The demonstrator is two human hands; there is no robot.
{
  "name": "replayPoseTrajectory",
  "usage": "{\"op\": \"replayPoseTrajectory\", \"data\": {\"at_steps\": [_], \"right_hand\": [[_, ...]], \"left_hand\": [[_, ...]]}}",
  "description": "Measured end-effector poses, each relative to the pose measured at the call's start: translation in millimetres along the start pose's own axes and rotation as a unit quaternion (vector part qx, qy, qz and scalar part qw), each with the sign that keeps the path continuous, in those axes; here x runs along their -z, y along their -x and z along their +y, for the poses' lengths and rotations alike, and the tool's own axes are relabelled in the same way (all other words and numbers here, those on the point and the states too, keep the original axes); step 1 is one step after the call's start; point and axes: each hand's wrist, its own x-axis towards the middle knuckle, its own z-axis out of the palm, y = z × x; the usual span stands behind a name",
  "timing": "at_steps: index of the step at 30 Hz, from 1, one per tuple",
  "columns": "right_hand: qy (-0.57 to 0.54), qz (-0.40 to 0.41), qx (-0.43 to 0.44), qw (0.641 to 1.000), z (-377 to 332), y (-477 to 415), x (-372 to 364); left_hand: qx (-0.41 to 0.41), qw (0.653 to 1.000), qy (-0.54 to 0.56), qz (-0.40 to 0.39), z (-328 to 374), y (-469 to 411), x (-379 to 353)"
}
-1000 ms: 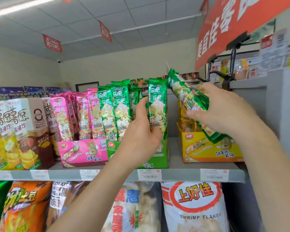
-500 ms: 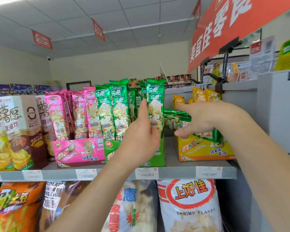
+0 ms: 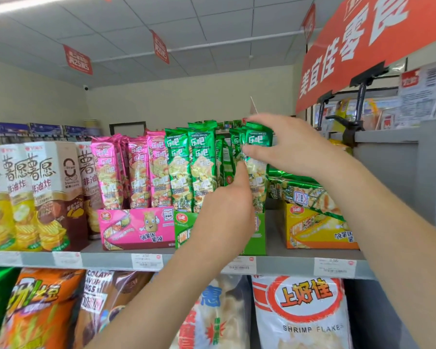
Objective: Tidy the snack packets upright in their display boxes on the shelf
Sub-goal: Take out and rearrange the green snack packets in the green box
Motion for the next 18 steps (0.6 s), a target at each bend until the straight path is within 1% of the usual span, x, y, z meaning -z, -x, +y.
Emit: {"op": "replayPoseTrajectory", "data": {"at_steps": [1,2,4,5,6,7,9,11,13,15,18], "right_hand": [[0.002,-0.003,-0.007,1.000,4,-2,-2],[-0.003,-0.003,-0.012,1.000,8,-2,-3],[-0.013,-0.011,-0.020,1.000,12,-4,-2],[-0.011,-0.023,-0.023,0.999,13,-6,2],[-0.002,-0.041,-0.022,0.999,13,-9,6],[0.012,-0.061,-0.015,0.998,13,-12,11],[0.031,-0.099,0.015,0.994,9,-19,20],[0.049,-0.128,0.048,0.989,0,-25,24],[0.090,-0.147,0.077,0.982,-9,-32,19],[0.120,-0.158,0.084,0.977,-13,-39,12],[0.184,-0.147,0.086,0.968,-12,-44,4]], "left_hand": [[-0.027,0.999,-0.035,0.022,-2,-1,10],[-0.060,0.995,-0.052,0.069,-5,-4,22],[-0.112,0.976,-0.031,0.186,-16,-18,49],[-0.121,0.967,-0.025,0.225,-22,-29,61],[-0.118,0.967,-0.033,0.225,-29,-42,71],[-0.112,0.974,-0.043,0.190,-35,-56,78],[-0.104,0.990,-0.050,0.080,-43,-82,83],[-0.107,0.991,-0.074,-0.019,-45,-97,81],[-0.115,0.985,-0.096,-0.088,-47,-102,76],[-0.119,0.982,-0.092,-0.113,-51,-103,75],[-0.113,0.988,-0.024,-0.099,-58,-104,81]]}}
